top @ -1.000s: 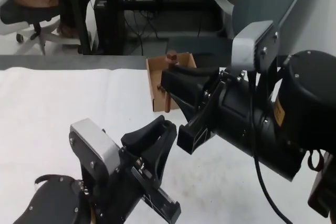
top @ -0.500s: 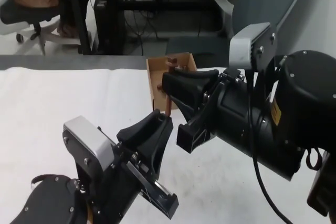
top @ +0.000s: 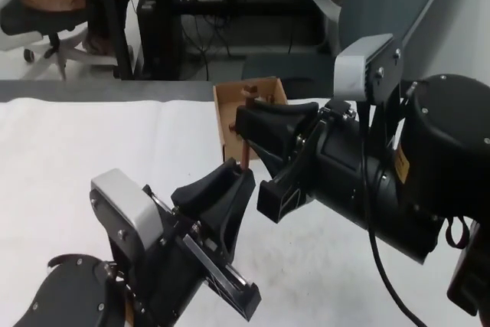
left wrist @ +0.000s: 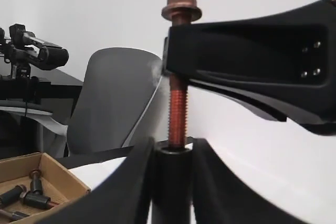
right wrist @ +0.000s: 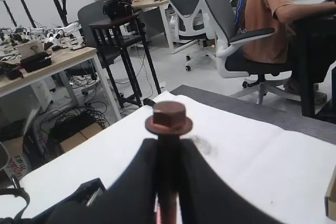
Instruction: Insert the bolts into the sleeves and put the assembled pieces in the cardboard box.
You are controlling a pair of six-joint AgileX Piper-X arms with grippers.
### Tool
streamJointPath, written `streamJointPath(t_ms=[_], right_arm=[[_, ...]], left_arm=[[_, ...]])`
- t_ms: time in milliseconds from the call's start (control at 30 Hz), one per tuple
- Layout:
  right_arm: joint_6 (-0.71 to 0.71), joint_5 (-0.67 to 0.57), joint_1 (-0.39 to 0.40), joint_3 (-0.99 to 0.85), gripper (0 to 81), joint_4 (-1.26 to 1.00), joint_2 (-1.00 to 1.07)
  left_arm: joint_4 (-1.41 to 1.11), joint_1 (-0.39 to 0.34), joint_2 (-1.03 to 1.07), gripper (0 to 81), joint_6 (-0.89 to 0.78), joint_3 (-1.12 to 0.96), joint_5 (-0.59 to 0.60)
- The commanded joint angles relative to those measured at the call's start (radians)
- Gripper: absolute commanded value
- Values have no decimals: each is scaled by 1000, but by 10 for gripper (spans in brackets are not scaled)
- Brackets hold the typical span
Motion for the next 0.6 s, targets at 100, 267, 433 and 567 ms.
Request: streamJointPath(t_ms=[100,267,433,567], right_arm=[[36,-11,8,-9,4,-5,4],[53,-11,28,-9,4,-5,4],[52,-11,38,-9,4,-2,4],[52,-11,41,-9,4,33,4]], left_arm=[[-79,-2,-6,18,6,-8,23],[-79,-2,-6,18,-1,-8,23],[-79,-2,-6,18,-1,-8,23],[-87,-2,-6,18,-1,-8,23]])
